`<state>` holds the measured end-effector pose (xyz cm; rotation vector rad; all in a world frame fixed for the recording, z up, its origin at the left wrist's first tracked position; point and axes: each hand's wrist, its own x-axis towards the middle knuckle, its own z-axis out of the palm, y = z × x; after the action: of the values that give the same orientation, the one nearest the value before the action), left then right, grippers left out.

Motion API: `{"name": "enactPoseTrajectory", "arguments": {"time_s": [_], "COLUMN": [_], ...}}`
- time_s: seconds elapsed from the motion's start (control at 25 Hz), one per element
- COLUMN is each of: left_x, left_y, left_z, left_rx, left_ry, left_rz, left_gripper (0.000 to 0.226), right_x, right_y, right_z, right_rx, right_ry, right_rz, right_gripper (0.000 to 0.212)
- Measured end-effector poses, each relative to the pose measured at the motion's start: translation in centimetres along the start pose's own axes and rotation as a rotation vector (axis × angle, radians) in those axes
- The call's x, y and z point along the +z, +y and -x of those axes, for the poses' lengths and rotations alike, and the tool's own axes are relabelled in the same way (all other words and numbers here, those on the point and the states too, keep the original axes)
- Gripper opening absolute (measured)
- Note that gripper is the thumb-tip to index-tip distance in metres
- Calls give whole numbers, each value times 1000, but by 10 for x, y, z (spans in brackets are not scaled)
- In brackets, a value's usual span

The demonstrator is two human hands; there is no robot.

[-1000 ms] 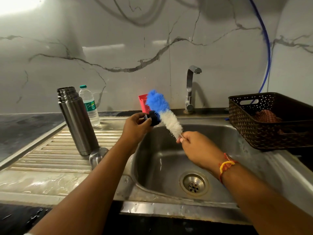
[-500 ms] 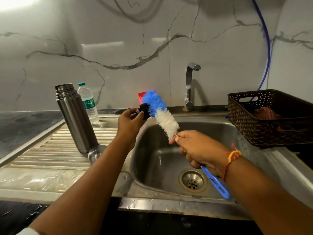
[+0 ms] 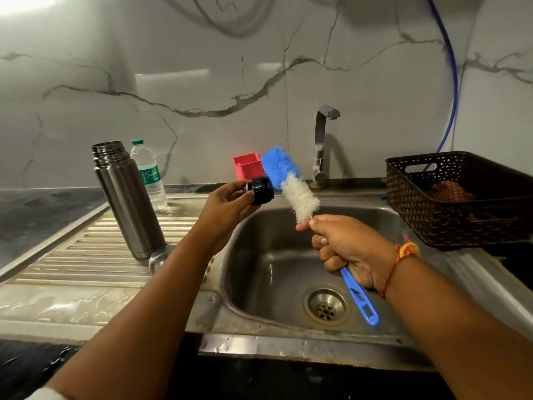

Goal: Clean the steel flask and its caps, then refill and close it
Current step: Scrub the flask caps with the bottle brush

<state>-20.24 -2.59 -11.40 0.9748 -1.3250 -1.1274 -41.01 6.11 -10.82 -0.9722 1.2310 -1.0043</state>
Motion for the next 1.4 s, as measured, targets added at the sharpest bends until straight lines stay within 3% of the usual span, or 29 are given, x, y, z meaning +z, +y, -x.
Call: {"name": "enactPoseTrajectory", "arguments": {"time_s": [0.08,0.2,0.4,0.52,0.64,0.76,1.08,1.4], "left_x": [1,2,5,-5,-39,-86,-158,-157], "left_y": [-1,3,29,50,61,58,9,-4], "left_z": [-2,2,18,25,43,69,114,118], "left_rx": [49,138,118,121,146,91,-97,-86], "left_ry": [15,60,152,171,165,286,454,399], "left_rz": [-159,-308,-208,-173,-458,-680,-774,-882], "left_gripper": [34,36,39,39,41,42,23,38], "right_x": [-2,-1,-5,-4,-1,1,2,0], "right_y": [4,7,4,3,2,3,3,4], "right_z": [-2,-2,-4,-1,0,2,4,1], "right_rx": [-39,-152,-277,-312,-344,-347,-363,-360], "right_ry": [63,127,174,159,143,123,110,117], "right_rz": [101,447,772,801,823,853,895,931], "right_gripper": [26,25,26,27,27,26,28,28]}}
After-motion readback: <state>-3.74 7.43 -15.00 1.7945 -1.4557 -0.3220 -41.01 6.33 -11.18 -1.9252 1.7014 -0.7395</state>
